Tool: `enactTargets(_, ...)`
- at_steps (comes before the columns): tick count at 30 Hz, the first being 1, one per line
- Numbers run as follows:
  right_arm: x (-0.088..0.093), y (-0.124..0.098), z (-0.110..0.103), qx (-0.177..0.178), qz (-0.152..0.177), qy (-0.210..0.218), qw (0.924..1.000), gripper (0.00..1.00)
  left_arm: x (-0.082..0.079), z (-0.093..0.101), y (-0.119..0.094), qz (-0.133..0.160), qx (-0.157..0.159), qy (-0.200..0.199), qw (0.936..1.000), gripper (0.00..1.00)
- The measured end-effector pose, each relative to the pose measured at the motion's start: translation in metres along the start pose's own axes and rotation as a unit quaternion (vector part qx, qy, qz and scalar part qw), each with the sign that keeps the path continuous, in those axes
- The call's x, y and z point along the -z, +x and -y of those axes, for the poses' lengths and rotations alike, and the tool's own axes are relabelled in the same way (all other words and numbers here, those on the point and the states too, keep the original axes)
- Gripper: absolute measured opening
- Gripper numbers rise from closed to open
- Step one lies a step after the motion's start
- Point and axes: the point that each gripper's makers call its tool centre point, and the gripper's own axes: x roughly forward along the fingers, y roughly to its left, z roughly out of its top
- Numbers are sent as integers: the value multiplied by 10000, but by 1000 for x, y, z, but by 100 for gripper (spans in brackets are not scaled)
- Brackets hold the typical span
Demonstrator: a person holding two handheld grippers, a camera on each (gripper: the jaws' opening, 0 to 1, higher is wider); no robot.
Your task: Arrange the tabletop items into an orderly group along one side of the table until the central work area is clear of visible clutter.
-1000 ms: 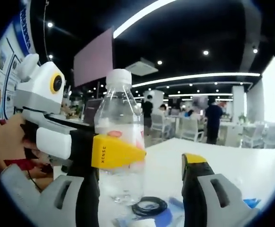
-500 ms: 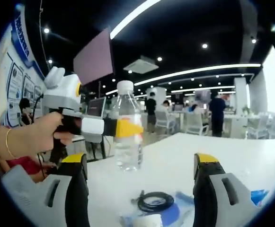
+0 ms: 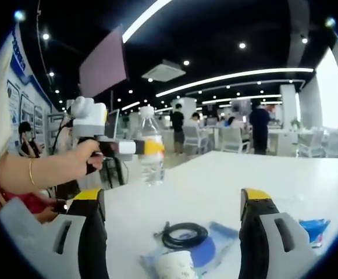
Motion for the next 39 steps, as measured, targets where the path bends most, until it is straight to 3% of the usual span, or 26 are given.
enactTargets(7,13,0,10,111,-150,-60,9998,95,30,-23,32,-65,-106,-161,9998,37)
enactTargets(9,22,1,16,181,-269,9,9995,95,38,-29,43,-81,-170,18,9998,37)
enactTargets(22,56,1,29,309,-724,128,9968,95,77,-50,89,-117,-247,-28,9996,37)
enactTargets(31,67,0,38,427,-878,216,9950,95,99,-61,102,-58,-481,-150,9987,37)
enactTargets(39,71,-1,41,459,-939,259,9942,94,103,-62,108,97,-639,-42,9979,37)
